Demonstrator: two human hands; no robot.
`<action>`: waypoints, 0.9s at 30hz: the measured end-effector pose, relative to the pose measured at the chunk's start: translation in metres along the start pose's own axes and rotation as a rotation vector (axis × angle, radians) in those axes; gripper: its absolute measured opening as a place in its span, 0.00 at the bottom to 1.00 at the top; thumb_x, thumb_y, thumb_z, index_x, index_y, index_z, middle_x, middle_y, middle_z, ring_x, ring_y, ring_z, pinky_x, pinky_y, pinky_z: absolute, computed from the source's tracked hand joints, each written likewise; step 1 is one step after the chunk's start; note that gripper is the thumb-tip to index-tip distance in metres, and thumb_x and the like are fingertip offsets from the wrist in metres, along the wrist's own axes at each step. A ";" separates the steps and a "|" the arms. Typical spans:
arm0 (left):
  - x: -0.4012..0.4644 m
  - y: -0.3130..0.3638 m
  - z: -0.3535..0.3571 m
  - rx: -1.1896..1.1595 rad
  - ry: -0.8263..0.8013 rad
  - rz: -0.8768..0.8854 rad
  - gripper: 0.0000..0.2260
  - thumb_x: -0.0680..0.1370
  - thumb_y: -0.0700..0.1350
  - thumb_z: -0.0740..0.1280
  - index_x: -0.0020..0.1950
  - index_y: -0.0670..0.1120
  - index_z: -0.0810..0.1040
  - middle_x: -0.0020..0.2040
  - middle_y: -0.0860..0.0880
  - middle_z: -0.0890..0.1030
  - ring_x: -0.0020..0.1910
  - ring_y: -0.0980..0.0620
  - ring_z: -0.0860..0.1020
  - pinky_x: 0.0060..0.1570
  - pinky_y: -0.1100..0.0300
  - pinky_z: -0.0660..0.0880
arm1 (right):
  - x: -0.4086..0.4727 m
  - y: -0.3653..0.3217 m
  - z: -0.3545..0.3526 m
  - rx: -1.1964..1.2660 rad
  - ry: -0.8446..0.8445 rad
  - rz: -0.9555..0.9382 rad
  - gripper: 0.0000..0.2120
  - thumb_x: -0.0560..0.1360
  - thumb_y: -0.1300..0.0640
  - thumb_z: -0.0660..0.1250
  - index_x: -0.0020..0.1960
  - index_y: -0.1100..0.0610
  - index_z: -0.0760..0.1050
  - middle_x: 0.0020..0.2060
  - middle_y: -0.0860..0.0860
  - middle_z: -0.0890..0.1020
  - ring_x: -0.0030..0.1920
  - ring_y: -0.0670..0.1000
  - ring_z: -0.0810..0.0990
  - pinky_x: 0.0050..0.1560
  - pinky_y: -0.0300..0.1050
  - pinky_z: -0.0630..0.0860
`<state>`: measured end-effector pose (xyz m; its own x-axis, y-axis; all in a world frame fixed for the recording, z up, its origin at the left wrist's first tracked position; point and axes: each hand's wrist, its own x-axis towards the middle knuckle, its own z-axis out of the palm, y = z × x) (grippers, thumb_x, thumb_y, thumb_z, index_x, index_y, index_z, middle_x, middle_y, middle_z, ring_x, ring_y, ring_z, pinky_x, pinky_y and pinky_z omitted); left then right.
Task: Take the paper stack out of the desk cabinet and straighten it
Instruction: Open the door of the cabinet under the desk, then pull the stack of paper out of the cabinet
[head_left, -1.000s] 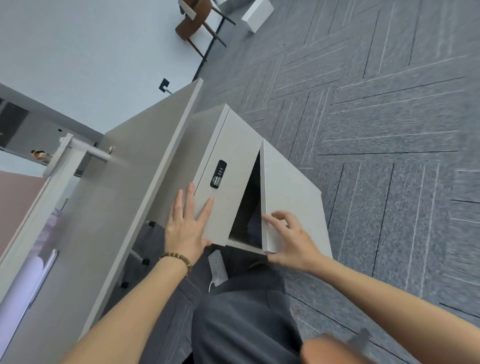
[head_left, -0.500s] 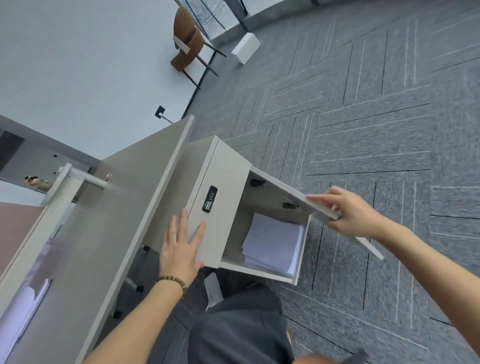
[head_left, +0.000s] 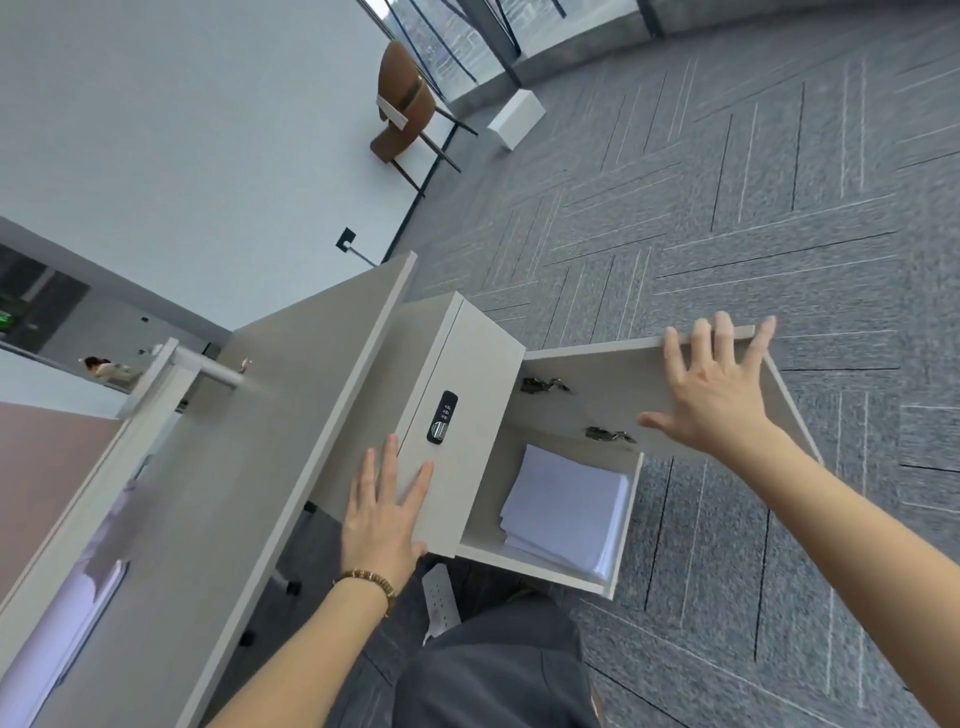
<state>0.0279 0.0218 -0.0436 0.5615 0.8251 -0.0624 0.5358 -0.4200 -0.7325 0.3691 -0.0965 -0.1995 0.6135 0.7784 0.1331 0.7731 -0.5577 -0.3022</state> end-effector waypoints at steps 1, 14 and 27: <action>0.000 0.001 -0.001 -0.006 -0.004 -0.001 0.50 0.68 0.58 0.76 0.80 0.59 0.47 0.74 0.43 0.23 0.79 0.37 0.41 0.75 0.45 0.49 | 0.006 -0.001 0.000 -0.011 -0.015 0.005 0.57 0.61 0.23 0.63 0.78 0.59 0.58 0.72 0.67 0.63 0.76 0.70 0.54 0.68 0.81 0.42; 0.000 0.011 -0.013 -0.173 -0.044 -0.089 0.43 0.71 0.61 0.71 0.79 0.60 0.51 0.79 0.45 0.30 0.79 0.38 0.38 0.77 0.42 0.46 | 0.019 -0.035 -0.006 -0.032 -0.139 0.139 0.50 0.66 0.26 0.61 0.80 0.54 0.56 0.79 0.65 0.55 0.79 0.70 0.43 0.67 0.83 0.40; 0.011 0.119 -0.034 -0.983 -0.111 -0.244 0.23 0.79 0.48 0.65 0.74 0.49 0.66 0.81 0.47 0.54 0.81 0.48 0.47 0.76 0.50 0.60 | -0.001 -0.128 0.016 0.217 -0.453 -0.139 0.34 0.75 0.35 0.60 0.74 0.54 0.64 0.78 0.62 0.59 0.79 0.66 0.53 0.73 0.74 0.51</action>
<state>0.1190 -0.0316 -0.1083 0.3323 0.9393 -0.0847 0.9368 -0.3184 0.1448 0.2670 -0.0209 -0.1756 0.3394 0.9142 -0.2213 0.7616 -0.4052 -0.5057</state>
